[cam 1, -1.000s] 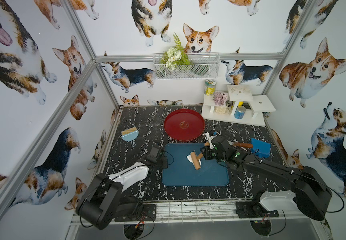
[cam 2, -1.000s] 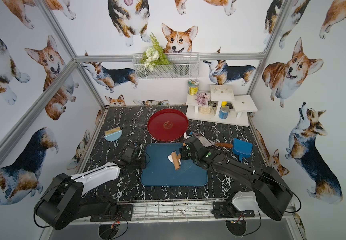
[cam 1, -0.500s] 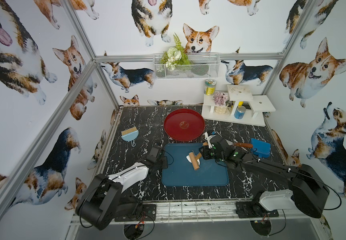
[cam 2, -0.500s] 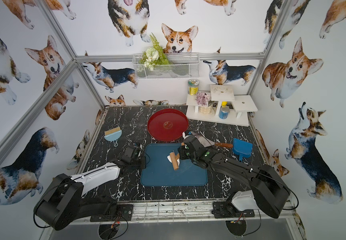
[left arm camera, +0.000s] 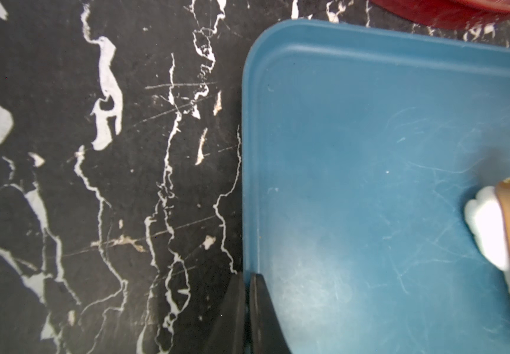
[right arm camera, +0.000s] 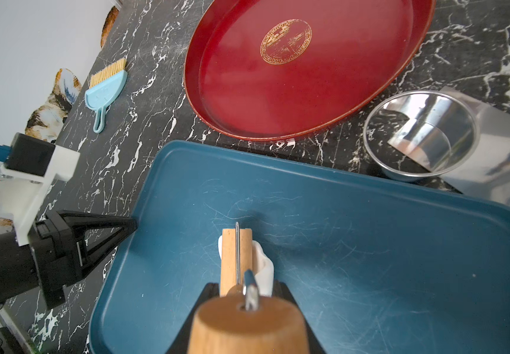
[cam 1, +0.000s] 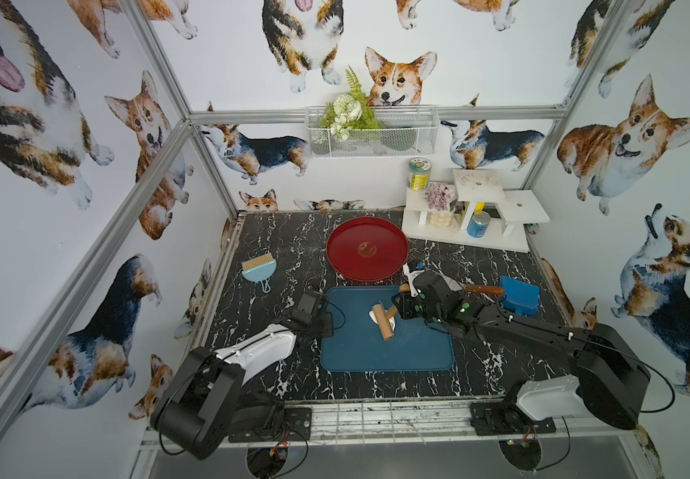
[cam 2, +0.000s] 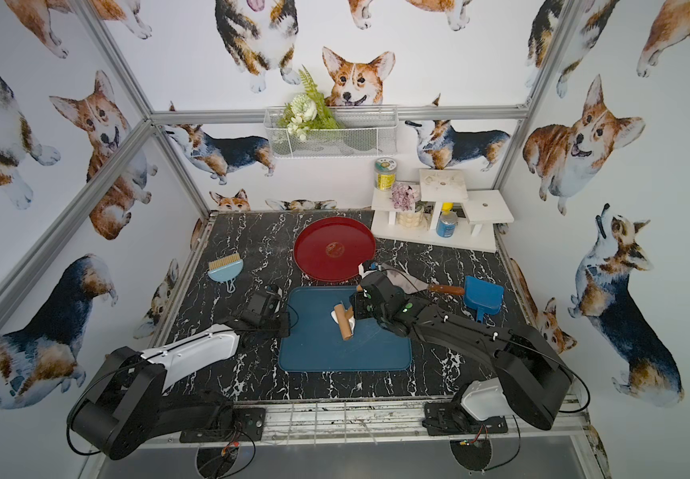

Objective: Roll out the dumpling wrappers from the dough
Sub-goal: Flatten out the dough on the work surface.

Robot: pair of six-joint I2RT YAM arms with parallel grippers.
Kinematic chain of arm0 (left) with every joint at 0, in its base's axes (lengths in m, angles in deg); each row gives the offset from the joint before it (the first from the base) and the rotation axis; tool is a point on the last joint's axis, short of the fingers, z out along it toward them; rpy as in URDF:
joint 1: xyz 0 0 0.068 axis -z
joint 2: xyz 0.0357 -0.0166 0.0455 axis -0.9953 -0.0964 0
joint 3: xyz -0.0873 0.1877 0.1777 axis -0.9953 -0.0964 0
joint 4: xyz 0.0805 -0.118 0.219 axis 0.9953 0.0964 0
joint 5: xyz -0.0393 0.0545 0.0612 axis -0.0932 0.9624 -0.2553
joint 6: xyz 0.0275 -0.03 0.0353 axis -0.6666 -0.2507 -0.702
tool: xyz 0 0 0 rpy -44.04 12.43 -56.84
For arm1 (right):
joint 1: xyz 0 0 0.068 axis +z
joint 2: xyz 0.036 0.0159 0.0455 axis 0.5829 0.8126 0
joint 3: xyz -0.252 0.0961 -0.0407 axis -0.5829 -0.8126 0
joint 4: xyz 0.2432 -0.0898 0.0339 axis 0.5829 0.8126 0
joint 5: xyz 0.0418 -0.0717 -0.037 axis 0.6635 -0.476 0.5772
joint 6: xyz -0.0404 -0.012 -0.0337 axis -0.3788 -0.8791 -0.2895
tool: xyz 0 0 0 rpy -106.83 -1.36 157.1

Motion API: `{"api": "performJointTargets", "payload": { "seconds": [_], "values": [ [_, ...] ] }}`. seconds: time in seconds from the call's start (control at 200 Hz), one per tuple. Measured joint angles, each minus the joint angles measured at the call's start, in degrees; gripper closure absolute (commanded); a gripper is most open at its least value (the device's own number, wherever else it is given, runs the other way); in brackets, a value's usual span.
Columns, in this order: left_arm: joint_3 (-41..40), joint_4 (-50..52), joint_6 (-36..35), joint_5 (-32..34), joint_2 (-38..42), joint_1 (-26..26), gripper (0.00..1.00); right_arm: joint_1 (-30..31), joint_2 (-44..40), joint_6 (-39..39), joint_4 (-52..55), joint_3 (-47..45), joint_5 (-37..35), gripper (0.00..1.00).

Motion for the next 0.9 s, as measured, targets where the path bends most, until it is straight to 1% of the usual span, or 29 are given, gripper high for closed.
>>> {"api": "performJointTargets", "payload": {
  "seconds": [0.661, 0.901],
  "values": [
    [0.0, 0.0, 0.0, 0.0, 0.0, 0.0, 1.0, 1.1, 0.9, 1.3, -1.4, 0.9, 1.5, 1.0],
    [0.0, 0.0, 0.1, -0.5, 0.2, 0.0, 1.0, 0.4, -1.2, 1.3, 1.9, 1.2, 0.3, 1.0]
  ]
}}
